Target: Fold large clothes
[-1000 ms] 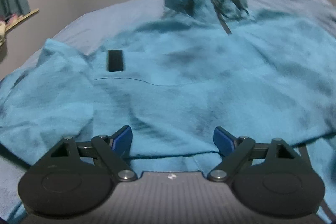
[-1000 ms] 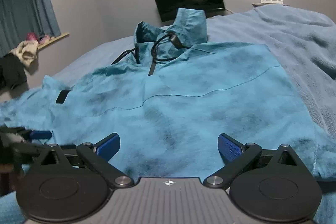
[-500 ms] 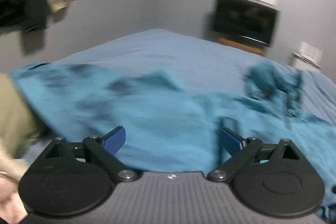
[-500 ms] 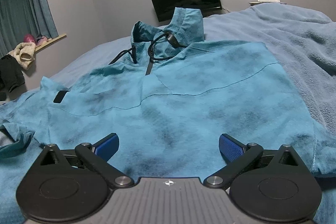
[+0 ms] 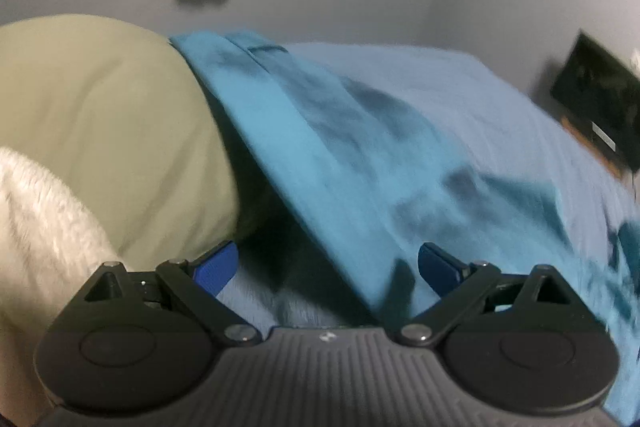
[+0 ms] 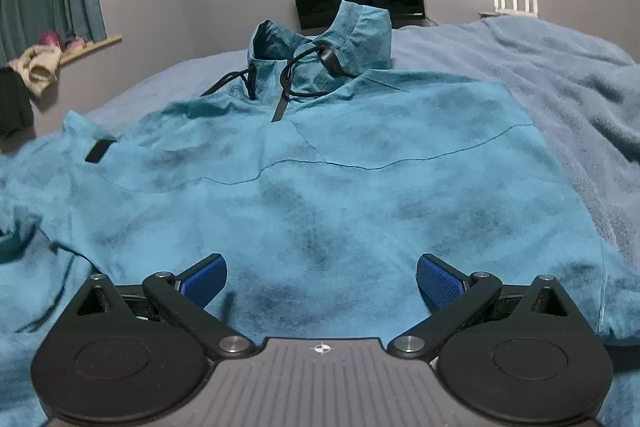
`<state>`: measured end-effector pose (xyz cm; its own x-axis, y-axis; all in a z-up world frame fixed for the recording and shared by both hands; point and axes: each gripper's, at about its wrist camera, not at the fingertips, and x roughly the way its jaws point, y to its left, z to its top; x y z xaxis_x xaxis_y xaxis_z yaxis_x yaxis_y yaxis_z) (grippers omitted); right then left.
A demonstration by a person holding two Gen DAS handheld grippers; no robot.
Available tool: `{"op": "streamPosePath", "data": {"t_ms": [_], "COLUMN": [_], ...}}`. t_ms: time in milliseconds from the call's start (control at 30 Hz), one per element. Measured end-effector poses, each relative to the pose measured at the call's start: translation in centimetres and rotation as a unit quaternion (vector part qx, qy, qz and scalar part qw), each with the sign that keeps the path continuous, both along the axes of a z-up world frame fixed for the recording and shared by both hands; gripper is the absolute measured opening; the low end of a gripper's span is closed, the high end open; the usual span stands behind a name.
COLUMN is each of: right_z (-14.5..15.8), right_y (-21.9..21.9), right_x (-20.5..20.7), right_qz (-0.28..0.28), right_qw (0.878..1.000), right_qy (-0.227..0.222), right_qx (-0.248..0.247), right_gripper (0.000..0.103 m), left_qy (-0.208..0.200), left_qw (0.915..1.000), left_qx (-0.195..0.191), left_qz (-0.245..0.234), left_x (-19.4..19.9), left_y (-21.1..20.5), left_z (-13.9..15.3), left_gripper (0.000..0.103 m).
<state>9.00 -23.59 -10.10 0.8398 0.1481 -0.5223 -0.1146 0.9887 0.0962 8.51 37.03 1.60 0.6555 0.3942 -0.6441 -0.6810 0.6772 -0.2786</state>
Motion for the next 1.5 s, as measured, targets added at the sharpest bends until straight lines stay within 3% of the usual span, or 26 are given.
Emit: {"op": "streamPosePath", "data": {"t_ms": [100,167,233,300,433,533,700,900,1000,1100,1300,1500], "right_z": [0.0,-0.2,-0.3,-0.4,-0.5,-0.5,-0.3,0.0,0.1,0.1,0.3,0.3], "right_y": [0.1,0.1,0.1,0.1,0.2,0.3,0.3,0.2,0.1,0.1,0.1,-0.1], "right_x": [0.1,0.1,0.3,0.4,0.5,0.5,0.3,0.1,0.0,-0.1,-0.2,-0.2], "right_qz": [-0.015,-0.021,-0.022,-0.022,-0.020,-0.016,-0.014,-0.014,-0.012,-0.012,-0.013,-0.016], "right_qw": [1.000,1.000,1.000,1.000,1.000,1.000,0.999,0.999,0.999,0.999,0.999,0.999], "right_qy": [-0.015,-0.020,-0.019,-0.017,-0.017,-0.017,-0.022,-0.030,-0.033,-0.036,-0.041,-0.039], "right_qx": [-0.002,-0.003,-0.007,-0.011,-0.015,-0.020,-0.018,-0.012,-0.012,-0.011,-0.006,0.001], "right_gripper": [0.103,0.103,0.103,0.103,0.103,0.103,0.102,0.102,0.102,0.102,0.102,0.102], "left_qy": [-0.033,-0.054,-0.062,-0.062,-0.074,-0.081,-0.105,-0.157,-0.183,-0.201,-0.220,-0.208], "left_qw": [0.9990,0.9968,0.9952,0.9946,0.9951,0.9958,0.9930,0.9819,0.9696,0.9498,0.8979,0.8449], "left_qx": [-0.025,-0.046,-0.055,-0.058,-0.034,0.011,0.050,0.091,0.114,0.148,0.192,0.208], "left_qz": [0.018,0.036,0.052,0.059,0.055,0.043,0.021,-0.055,-0.116,-0.188,-0.330,-0.447], "left_x": [0.3,0.4,0.7,0.9,1.0,1.2,1.1,1.8,2.3,2.9,4.1,5.0], "left_y": [1.7,2.6,3.4,3.9,3.6,2.3,-0.1,-5.4,-9.5,-14.8,-26.3,-36.7], "left_z": [0.0,-0.3,-0.7,-1.1,-0.6,0.8,3.7,8.4,10.7,12.7,13.4,10.5], "left_gripper": [0.097,0.091,0.070,0.058,0.010,0.004,0.001,0.001,0.001,0.001,0.001,0.001]}}
